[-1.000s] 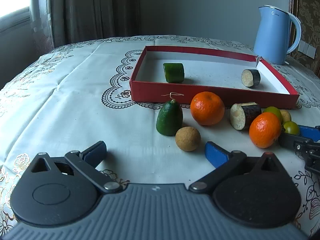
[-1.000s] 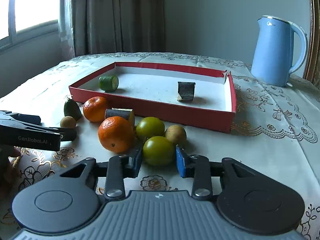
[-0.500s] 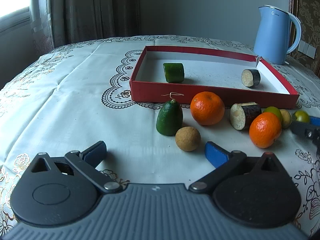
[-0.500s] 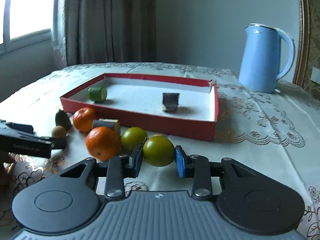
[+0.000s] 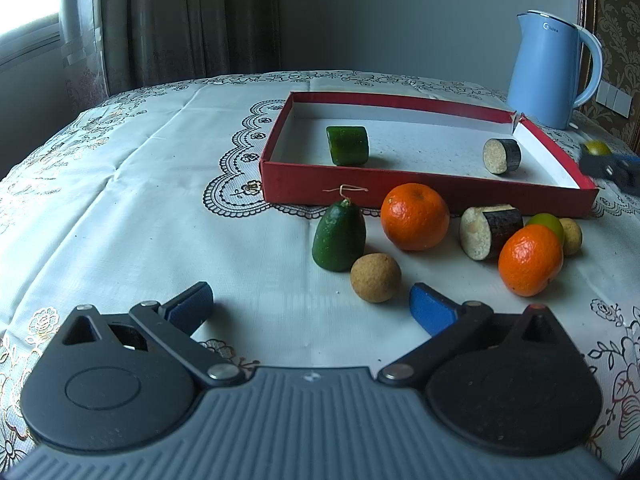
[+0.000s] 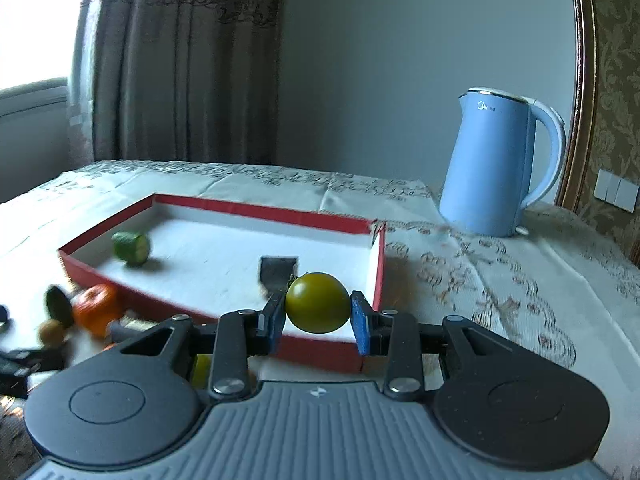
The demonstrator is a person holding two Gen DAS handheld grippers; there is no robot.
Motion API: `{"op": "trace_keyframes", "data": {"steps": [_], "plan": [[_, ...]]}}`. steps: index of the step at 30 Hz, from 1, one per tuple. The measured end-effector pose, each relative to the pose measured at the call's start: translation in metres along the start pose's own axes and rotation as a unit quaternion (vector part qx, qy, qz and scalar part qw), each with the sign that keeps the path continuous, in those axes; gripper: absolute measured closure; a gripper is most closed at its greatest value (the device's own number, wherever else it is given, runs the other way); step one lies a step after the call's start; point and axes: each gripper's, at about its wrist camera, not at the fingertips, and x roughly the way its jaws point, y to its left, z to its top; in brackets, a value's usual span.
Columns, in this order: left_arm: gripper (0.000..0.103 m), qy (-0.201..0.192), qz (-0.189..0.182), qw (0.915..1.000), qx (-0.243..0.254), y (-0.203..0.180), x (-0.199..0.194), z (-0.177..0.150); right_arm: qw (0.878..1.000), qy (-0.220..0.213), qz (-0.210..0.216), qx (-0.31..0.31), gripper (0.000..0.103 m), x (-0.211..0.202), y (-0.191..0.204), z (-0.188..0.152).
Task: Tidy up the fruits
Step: 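Carry the lime into the tray and open the right tool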
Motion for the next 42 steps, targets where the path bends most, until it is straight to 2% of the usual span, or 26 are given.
{"op": "trace_keyframes", "data": {"steps": [9,14,26,42], "plan": [[0.0,0.0,0.0,1.0,0.0,0.0,0.0,0.0,0.999,0.04,-0.019,-0.016,0.069,0.065,-0.007,0.017],[0.0,0.0,0.0,1.0,0.0,0.0,0.0,0.0,0.998,0.062,-0.013,-0.02,0.069,0.084,-0.005,0.015],[0.0,0.0,0.0,1.0,0.0,0.0,0.0,0.0,0.996,0.082,-0.018,-0.007,0.069,0.113,-0.006,0.022],[0.0,0.0,0.0,1.0,0.0,0.0,0.0,-0.001,0.996,0.086,-0.014,-0.005,0.069,0.114,-0.006,0.022]]}}
